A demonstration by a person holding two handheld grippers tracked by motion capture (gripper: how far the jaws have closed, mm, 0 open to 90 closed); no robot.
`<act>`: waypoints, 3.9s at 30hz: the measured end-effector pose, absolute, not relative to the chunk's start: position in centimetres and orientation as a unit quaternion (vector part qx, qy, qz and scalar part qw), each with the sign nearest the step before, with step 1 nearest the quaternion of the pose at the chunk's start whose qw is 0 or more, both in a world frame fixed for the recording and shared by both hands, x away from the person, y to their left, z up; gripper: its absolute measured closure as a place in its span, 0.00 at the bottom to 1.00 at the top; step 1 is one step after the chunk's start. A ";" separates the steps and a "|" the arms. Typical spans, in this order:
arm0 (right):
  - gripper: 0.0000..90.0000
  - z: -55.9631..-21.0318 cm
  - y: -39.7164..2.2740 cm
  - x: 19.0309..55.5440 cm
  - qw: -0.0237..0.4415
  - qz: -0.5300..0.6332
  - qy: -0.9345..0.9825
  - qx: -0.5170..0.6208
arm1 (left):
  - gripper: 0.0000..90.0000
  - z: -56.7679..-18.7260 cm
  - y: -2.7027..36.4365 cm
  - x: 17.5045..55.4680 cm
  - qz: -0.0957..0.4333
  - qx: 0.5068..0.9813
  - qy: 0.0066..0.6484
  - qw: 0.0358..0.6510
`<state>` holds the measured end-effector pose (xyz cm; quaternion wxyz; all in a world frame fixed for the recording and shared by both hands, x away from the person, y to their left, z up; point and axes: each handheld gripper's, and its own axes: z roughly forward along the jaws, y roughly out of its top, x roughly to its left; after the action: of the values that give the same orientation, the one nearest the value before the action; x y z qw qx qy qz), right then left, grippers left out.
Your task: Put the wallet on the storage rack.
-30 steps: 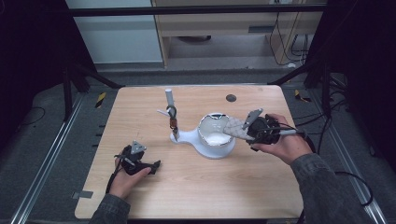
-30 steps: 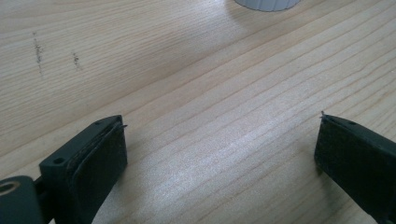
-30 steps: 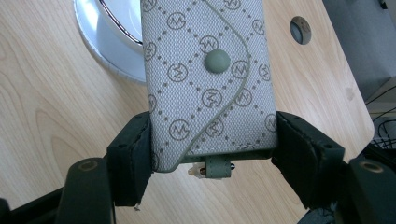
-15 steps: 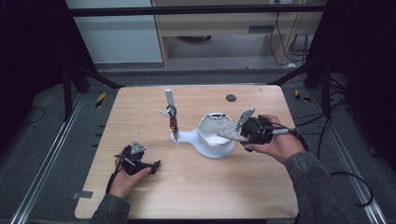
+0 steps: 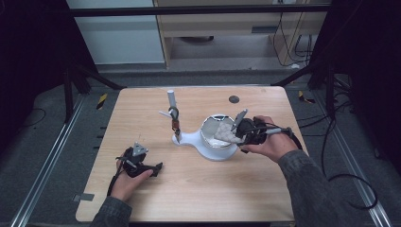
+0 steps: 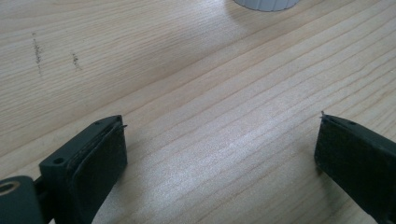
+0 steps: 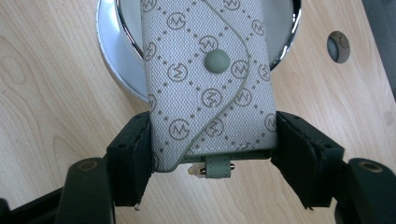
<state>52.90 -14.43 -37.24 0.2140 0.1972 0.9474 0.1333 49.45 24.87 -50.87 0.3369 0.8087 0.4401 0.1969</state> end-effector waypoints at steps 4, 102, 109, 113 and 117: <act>0.36 -37.4 -13.9 53.3 0.212 0.133 0.948 0.197 | 0.02 -50.9 24.9 49.5 0.197 0.809 0.440 0.337; 0.33 -38.7 -10.9 55.9 0.181 0.110 0.952 0.223 | 0.02 -50.9 24.8 49.5 0.196 0.811 0.436 0.337; 0.27 -38.6 -11.1 55.9 0.180 0.109 0.950 0.231 | 0.02 -50.9 24.8 49.5 0.196 0.810 0.437 0.338; 0.25 -38.3 -11.2 55.7 0.182 0.118 0.948 0.233 | 0.02 -50.9 24.8 49.5 0.196 0.811 0.437 0.337; 0.18 -37.7 -11.3 55.1 0.184 0.128 0.945 0.238 | 0.02 -50.9 24.8 49.5 0.196 0.812 0.436 0.336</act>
<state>55.14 -11.31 -37.70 0.1841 0.2378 0.9451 0.1277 49.53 24.81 -50.86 0.3360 0.8116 0.4357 0.1965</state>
